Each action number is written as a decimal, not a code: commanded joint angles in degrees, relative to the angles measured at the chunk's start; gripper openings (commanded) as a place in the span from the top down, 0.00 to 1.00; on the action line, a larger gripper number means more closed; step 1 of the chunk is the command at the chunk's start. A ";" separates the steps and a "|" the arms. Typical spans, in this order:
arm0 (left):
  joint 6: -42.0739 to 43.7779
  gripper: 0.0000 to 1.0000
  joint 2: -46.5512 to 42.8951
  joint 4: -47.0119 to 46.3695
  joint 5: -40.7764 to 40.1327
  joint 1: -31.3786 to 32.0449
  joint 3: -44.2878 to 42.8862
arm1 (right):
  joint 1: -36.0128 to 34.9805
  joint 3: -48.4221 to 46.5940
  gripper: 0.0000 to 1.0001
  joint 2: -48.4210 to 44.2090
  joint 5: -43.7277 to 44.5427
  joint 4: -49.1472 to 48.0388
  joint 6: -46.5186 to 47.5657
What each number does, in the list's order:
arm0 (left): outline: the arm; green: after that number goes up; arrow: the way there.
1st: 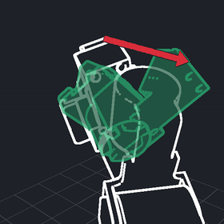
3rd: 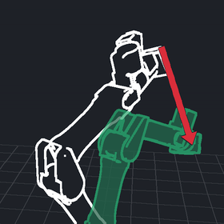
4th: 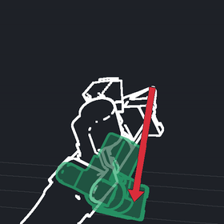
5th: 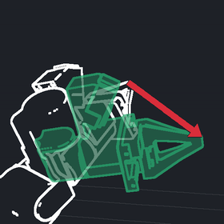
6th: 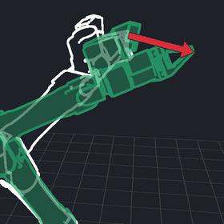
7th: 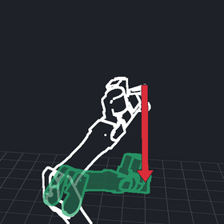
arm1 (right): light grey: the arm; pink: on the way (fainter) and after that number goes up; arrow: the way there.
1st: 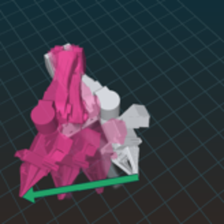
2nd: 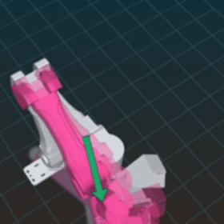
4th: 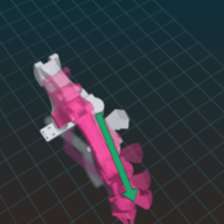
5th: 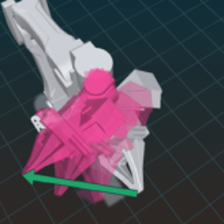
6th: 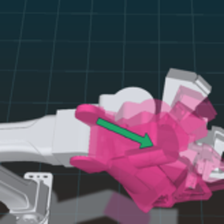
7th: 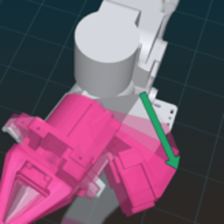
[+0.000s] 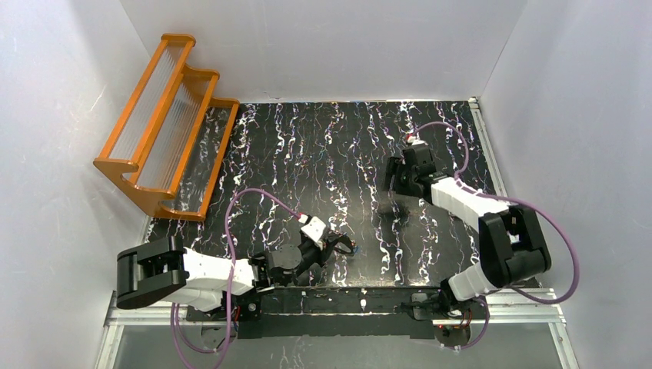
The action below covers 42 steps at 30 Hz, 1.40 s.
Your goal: Put the keys on the keyring
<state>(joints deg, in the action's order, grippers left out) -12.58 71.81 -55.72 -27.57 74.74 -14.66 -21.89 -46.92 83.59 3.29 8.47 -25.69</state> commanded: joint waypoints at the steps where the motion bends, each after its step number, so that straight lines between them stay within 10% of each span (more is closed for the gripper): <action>1: 0.62 1.00 -0.95 -1.66 -0.73 -0.12 -1.35 | 2.15 -6.46 0.22 4.76 17.11 1.36 0.18; 13: 0.01 1.00 -2.64 -1.58 -1.15 -0.12 -0.49 | 3.17 -24.43 0.47 24.85 31.30 11.03 -2.30; 27: 0.45 1.00 -2.06 -1.56 -1.28 -0.12 -0.63 | 3.20 -20.95 0.43 20.22 33.06 9.28 -1.45; 42: 1.67 1.00 -2.20 -1.58 -1.17 -0.12 -0.90 | 3.86 -17.68 0.59 21.22 32.02 10.37 -4.83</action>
<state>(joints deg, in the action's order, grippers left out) -11.86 70.02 -55.55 -27.62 74.72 -14.63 -18.68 -64.97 105.80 34.33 19.03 -28.99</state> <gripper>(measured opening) 0.013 0.441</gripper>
